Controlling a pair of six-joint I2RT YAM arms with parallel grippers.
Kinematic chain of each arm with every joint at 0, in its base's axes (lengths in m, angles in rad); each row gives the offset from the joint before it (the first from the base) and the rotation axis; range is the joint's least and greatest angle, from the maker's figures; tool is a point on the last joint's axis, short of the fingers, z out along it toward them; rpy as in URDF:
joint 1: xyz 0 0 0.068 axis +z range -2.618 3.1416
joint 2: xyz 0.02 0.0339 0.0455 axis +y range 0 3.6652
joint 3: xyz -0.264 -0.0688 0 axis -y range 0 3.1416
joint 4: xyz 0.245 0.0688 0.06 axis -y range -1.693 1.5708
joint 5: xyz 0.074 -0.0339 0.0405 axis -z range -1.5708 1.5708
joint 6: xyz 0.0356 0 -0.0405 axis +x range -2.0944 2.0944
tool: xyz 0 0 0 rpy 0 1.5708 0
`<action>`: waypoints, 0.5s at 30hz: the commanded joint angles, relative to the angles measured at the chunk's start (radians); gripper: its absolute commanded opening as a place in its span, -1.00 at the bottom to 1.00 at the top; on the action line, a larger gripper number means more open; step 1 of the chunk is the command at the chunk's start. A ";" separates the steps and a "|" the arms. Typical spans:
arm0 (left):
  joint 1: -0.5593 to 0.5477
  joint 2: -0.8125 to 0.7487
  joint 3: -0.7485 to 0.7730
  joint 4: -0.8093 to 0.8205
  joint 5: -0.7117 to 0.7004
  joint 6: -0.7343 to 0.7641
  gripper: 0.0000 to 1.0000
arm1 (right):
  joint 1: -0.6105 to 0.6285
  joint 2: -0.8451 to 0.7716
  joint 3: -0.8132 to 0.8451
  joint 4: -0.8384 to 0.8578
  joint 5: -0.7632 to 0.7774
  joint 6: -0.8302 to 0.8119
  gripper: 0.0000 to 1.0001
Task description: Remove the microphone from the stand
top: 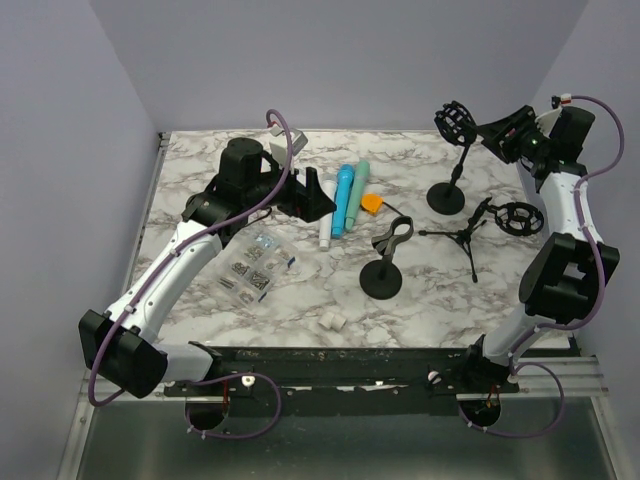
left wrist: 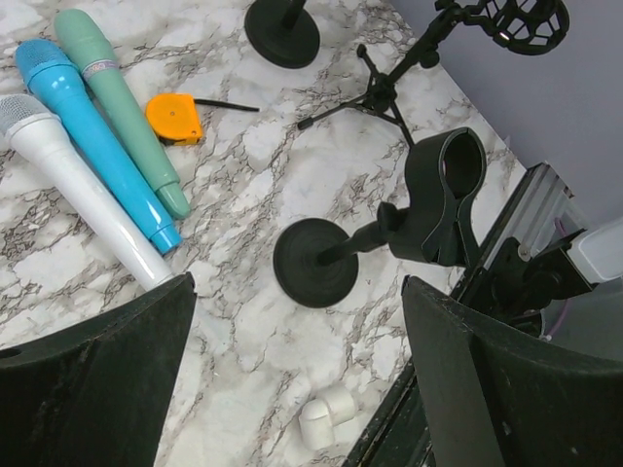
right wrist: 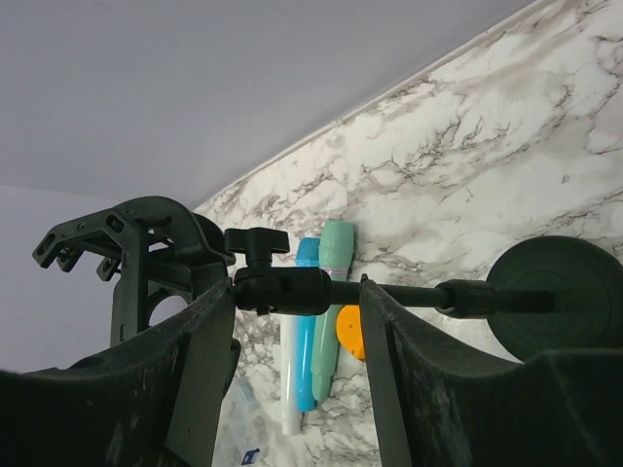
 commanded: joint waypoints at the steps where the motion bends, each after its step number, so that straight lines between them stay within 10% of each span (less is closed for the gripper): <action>1: -0.006 -0.022 -0.006 0.025 -0.014 0.019 0.70 | -0.002 0.024 -0.050 0.016 0.006 -0.017 0.08; 15: -0.007 -0.016 -0.007 0.024 -0.018 0.022 0.70 | -0.002 0.048 -0.106 -0.114 0.166 -0.144 0.05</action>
